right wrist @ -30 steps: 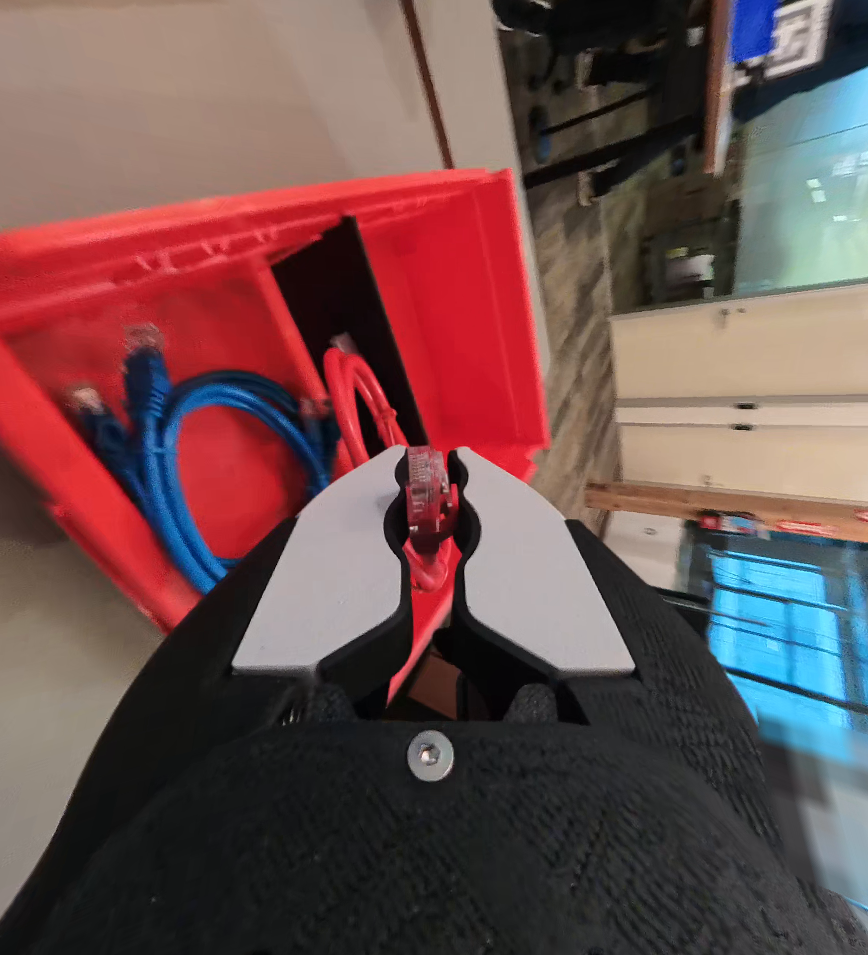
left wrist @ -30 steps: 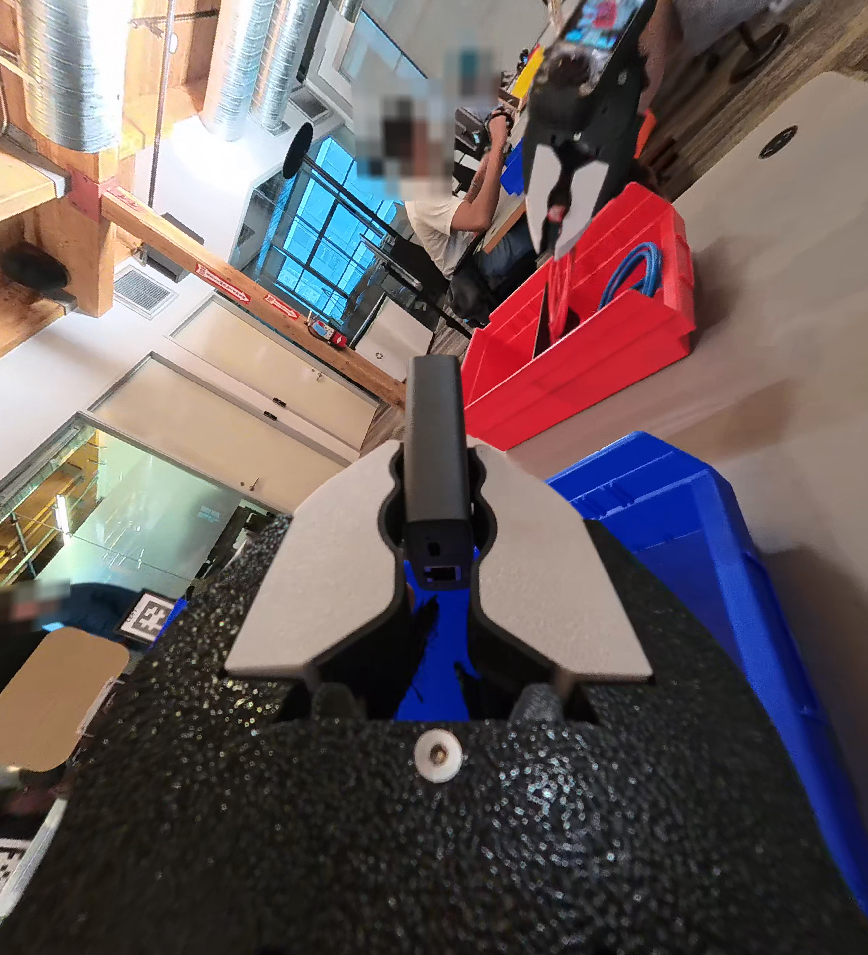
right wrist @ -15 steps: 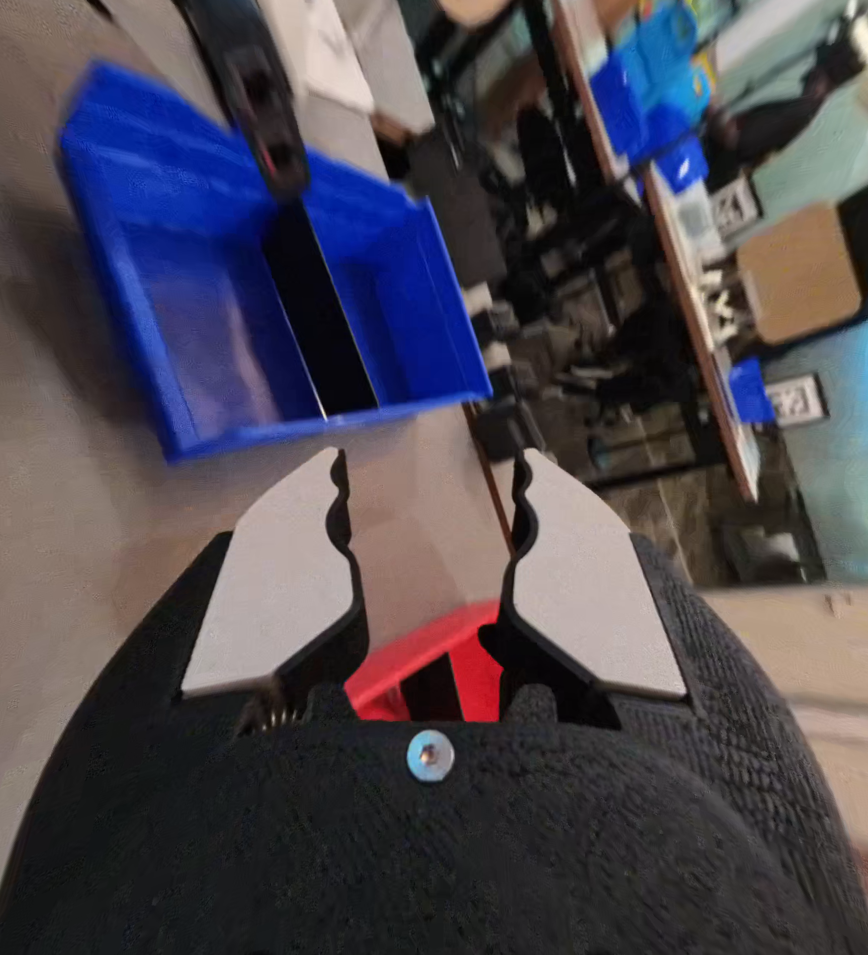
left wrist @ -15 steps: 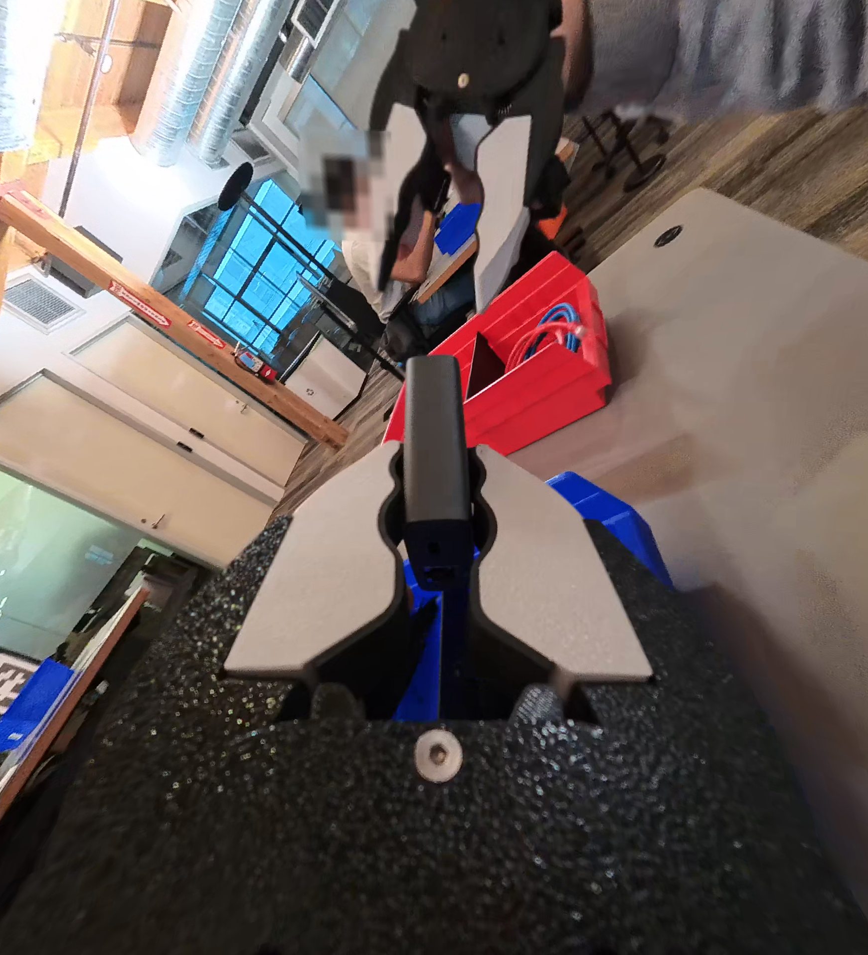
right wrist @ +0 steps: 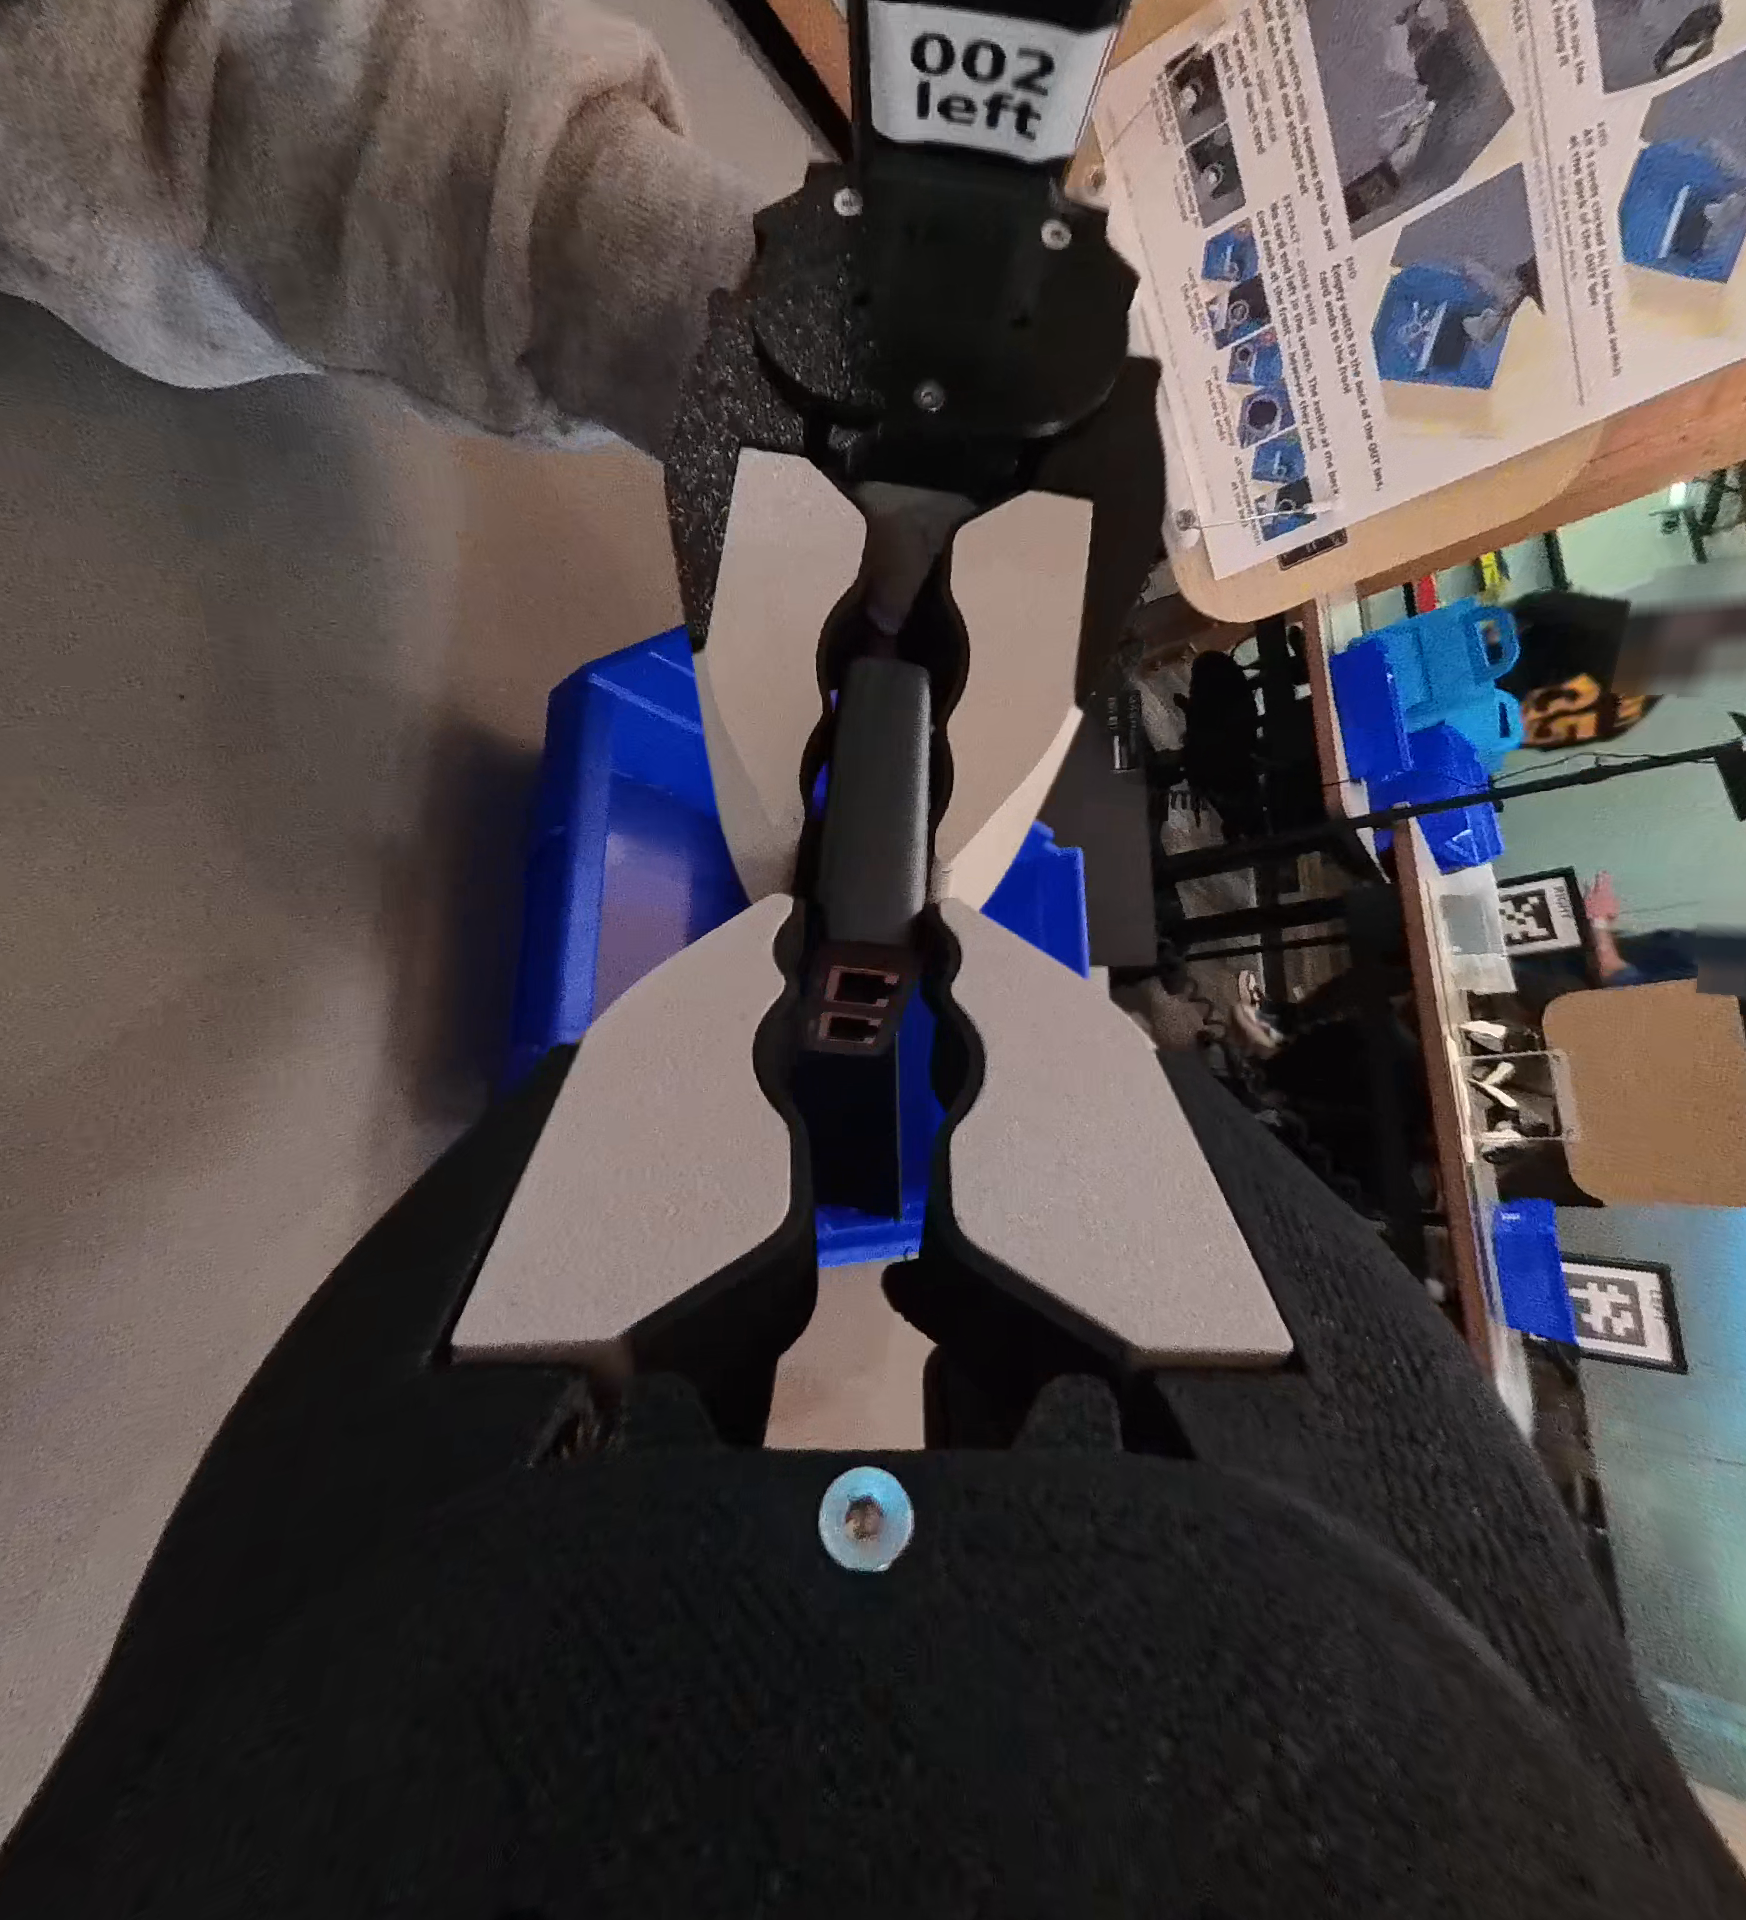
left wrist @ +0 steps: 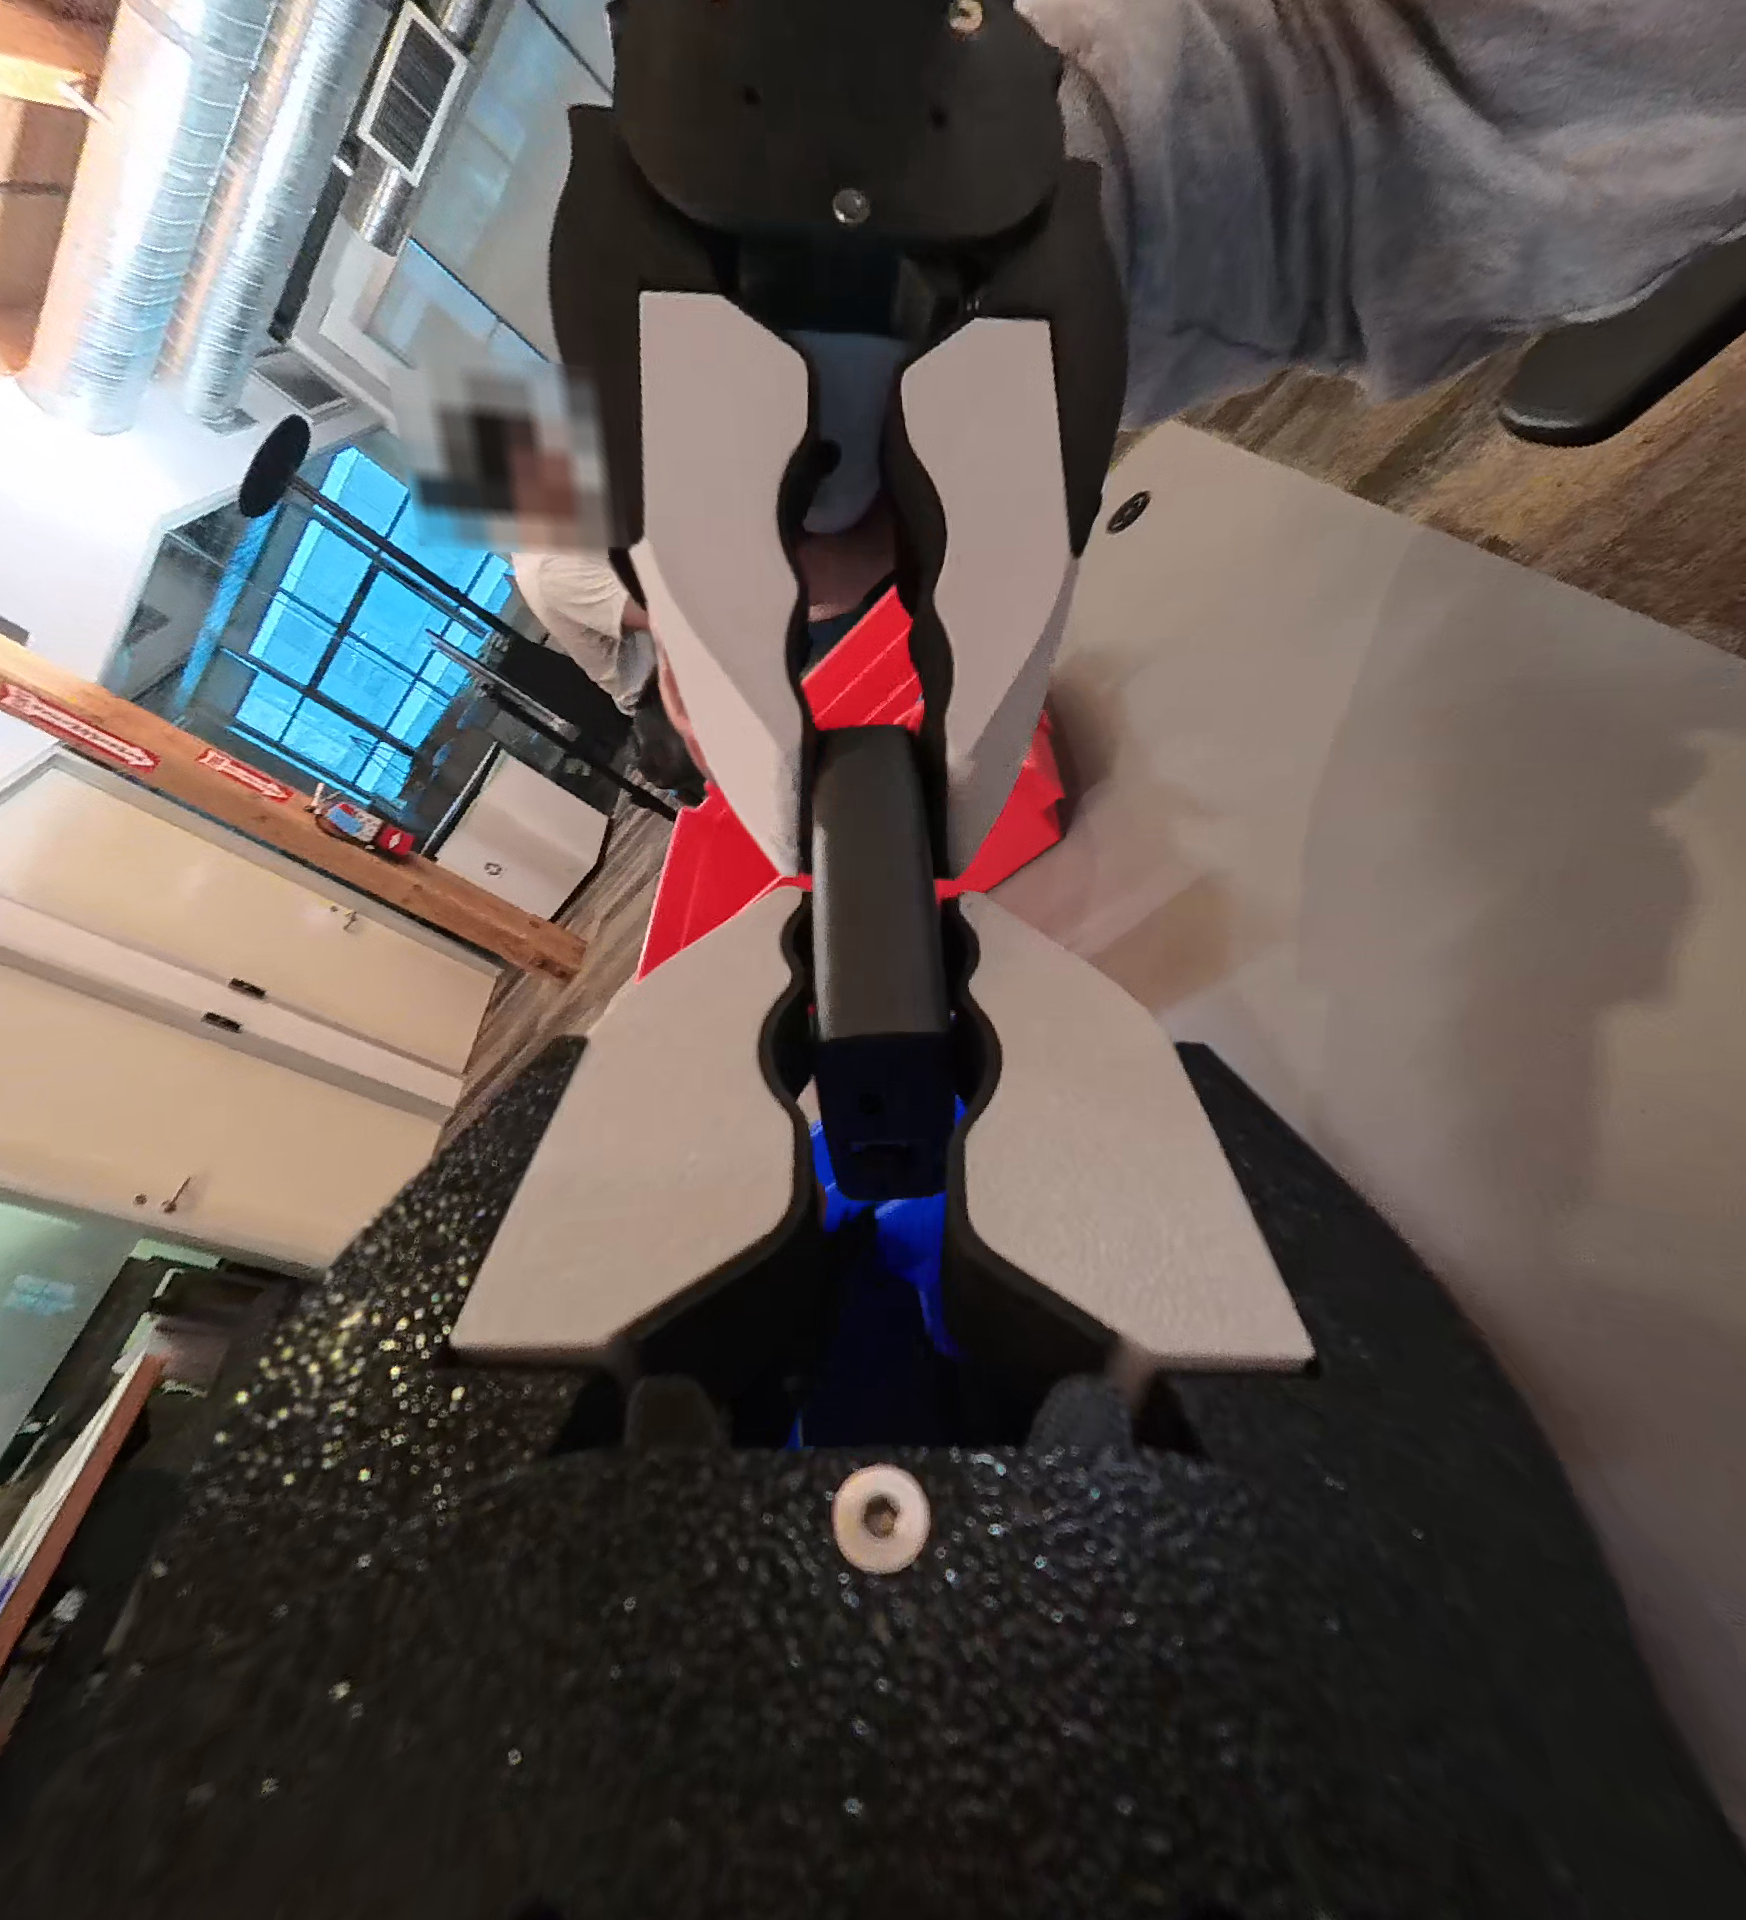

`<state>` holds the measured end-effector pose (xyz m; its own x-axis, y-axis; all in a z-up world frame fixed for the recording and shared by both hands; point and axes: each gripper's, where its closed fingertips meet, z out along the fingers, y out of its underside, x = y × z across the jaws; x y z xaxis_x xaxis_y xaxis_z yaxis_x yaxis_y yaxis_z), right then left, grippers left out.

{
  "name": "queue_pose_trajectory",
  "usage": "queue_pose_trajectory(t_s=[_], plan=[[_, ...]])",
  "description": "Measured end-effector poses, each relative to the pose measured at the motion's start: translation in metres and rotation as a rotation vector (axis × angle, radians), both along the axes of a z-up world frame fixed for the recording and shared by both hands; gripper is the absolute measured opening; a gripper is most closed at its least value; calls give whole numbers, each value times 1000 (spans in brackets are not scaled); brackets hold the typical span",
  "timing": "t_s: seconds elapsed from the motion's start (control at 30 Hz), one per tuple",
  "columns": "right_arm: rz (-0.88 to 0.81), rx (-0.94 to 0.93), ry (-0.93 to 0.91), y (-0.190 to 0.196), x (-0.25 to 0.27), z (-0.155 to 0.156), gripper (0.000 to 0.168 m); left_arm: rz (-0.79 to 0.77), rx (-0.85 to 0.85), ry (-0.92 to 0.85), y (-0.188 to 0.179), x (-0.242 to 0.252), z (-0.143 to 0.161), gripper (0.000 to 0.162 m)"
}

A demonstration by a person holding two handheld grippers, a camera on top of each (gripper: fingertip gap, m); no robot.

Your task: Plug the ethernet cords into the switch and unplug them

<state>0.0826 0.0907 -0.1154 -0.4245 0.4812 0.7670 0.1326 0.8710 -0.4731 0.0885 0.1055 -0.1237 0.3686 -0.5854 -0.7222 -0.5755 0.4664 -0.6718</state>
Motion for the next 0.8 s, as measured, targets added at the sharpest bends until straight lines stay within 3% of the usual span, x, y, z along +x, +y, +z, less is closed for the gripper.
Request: queue_pose_trajectory(t_s=[0.1,0.23,0.4,0.53,0.7,0.8], plan=[[-15,20,-49,10,8,-1,18,76,-27,17,11,-2,-7,26],[-157,64,-77,61,26,4,19,292,36,84,31,-38,-7,48],[-682,209,-74,224,77,14,19,353,87,-47,25,-71,21,46],[-936,174,-308,318,119,-36,19,347,58,-124,17,-84,31,43],[-1025,77,-616,366,136,-102,19,395,60,-158,18,-99,35,39],[-1073,79,-736,386,139,-120,19,562,-27,-183,33,-126,26,39]])
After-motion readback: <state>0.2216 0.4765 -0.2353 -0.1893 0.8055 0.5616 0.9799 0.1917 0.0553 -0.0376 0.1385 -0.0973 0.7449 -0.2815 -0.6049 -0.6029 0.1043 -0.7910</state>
